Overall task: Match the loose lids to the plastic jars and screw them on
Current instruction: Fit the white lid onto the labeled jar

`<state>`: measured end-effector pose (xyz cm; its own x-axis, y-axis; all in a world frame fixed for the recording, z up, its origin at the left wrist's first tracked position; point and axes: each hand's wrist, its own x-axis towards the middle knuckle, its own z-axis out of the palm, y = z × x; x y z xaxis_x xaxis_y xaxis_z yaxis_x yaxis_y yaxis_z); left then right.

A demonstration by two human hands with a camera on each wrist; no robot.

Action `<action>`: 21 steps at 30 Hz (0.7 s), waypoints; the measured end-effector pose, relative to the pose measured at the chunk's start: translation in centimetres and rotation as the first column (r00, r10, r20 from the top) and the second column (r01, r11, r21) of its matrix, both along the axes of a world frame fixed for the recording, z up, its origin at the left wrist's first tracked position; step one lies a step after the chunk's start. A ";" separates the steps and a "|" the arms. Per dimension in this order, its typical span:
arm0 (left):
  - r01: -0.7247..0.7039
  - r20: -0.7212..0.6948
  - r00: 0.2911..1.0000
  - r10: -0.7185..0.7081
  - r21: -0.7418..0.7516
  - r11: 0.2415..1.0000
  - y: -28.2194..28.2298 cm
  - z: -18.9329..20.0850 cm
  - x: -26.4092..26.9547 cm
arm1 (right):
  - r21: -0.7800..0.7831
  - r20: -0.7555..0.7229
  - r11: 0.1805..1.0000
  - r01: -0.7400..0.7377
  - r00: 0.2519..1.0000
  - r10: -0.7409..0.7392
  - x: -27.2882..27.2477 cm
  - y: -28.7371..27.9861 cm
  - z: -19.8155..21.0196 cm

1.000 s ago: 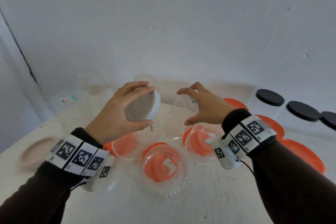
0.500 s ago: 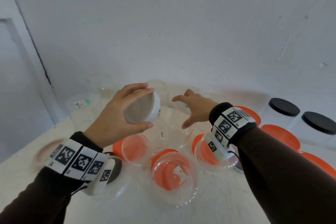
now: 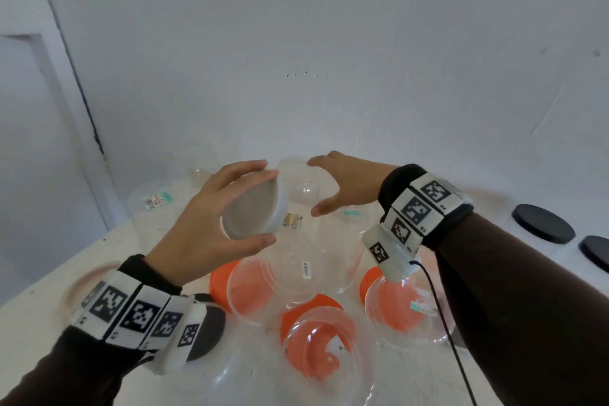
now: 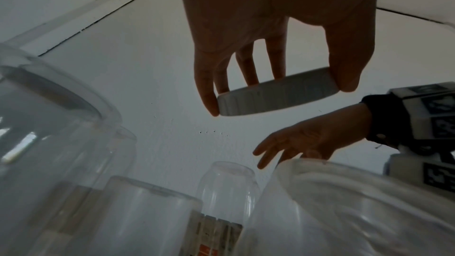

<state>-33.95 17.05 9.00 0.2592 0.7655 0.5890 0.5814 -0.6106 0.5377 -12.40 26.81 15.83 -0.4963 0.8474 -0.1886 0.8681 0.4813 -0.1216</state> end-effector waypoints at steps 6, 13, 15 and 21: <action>-0.022 0.017 1.000 0.021 0.027 0.999 0.2 -0.4 -1.3 | -0.003 0.049 0.998 -0.070 0.996 0.070 -2.8 2.0 1.1; -0.064 0.017 0.998 0.063 0.015 0.998 0.1 -1.0 -2.5 | -0.063 0.149 0.994 -0.084 0.985 0.093 -4.9 3.4 -0.2; -0.070 0.021 0.997 0.070 0.007 0.998 0.1 -1.1 -2.6 | -0.024 0.224 0.996 -0.089 0.970 0.093 -5.2 3.5 -0.4; -0.045 0.045 0.998 0.045 -0.013 0.999 0.0 -1.5 -2.5 | 0.043 0.346 0.997 -0.064 0.937 0.045 -5.2 3.6 -0.7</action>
